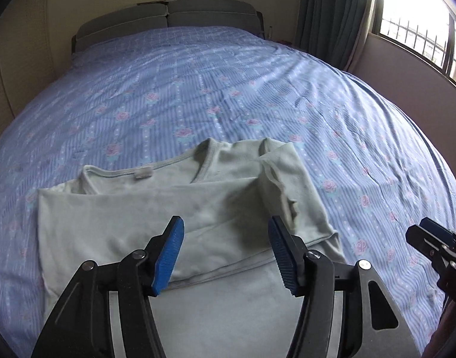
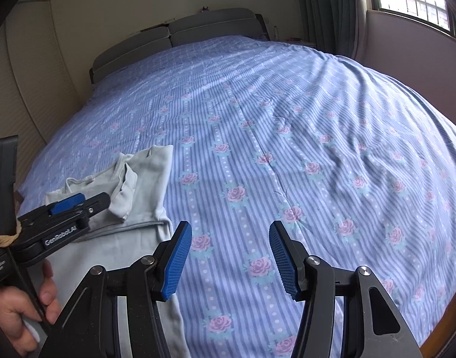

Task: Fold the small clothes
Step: 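Move both tools down to the shirt hem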

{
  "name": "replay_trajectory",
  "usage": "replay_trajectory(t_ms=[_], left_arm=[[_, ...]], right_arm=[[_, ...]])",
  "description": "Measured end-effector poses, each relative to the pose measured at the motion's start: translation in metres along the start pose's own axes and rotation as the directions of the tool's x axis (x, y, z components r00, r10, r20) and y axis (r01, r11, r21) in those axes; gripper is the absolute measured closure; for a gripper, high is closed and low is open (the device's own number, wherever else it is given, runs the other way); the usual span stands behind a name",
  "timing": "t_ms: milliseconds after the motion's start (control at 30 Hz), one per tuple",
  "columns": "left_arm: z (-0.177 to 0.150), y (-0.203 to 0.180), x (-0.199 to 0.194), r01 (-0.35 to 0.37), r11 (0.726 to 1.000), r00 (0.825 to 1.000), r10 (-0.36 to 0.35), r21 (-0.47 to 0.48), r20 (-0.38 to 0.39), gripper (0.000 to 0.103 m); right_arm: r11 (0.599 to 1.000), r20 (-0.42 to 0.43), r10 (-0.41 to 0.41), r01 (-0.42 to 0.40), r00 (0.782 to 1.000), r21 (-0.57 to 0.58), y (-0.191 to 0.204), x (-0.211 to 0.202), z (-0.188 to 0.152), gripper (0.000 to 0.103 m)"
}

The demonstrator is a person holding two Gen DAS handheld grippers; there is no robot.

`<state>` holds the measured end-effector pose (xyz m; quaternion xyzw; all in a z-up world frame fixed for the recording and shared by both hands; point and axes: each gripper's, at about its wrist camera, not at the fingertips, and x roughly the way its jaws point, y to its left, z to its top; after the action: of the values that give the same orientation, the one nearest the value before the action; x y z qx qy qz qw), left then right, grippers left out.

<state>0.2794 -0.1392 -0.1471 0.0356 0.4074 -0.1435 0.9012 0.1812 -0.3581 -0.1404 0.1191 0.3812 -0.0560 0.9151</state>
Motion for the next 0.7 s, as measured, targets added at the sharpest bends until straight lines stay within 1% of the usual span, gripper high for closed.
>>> replay_trajectory(t_ms=[200,300,400,533,700], left_arm=[[-0.022,0.083,-0.023,-0.078,0.991,0.997,0.079,-0.11,0.004,0.045],[-0.033,0.116,-0.021,-0.108,0.981,0.994,0.108,-0.159,-0.014,0.045],[-0.044,0.141,-0.016,-0.13,0.97,0.992,0.126,-0.206,-0.031,0.045],[-0.054,0.161,-0.007,-0.169,0.958,0.985,0.162,-0.233,-0.053,0.045],[-0.068,0.179,-0.003,-0.222,0.939,0.975,0.213,-0.262,-0.063,0.045]], right_arm=[[0.997,-0.002,0.037,-0.037,0.999,-0.069,0.045,0.012,0.005,0.049],[0.993,-0.001,0.055,-0.055,0.998,-0.103,0.068,0.019,0.006,0.049],[0.989,-0.002,0.057,-0.057,0.998,-0.138,0.087,0.032,0.008,0.048],[0.98,-0.011,0.023,-0.025,1.0,-0.197,0.108,0.055,0.015,0.049],[0.964,-0.039,-0.062,0.049,0.997,-0.262,0.121,0.086,0.02,0.049]])
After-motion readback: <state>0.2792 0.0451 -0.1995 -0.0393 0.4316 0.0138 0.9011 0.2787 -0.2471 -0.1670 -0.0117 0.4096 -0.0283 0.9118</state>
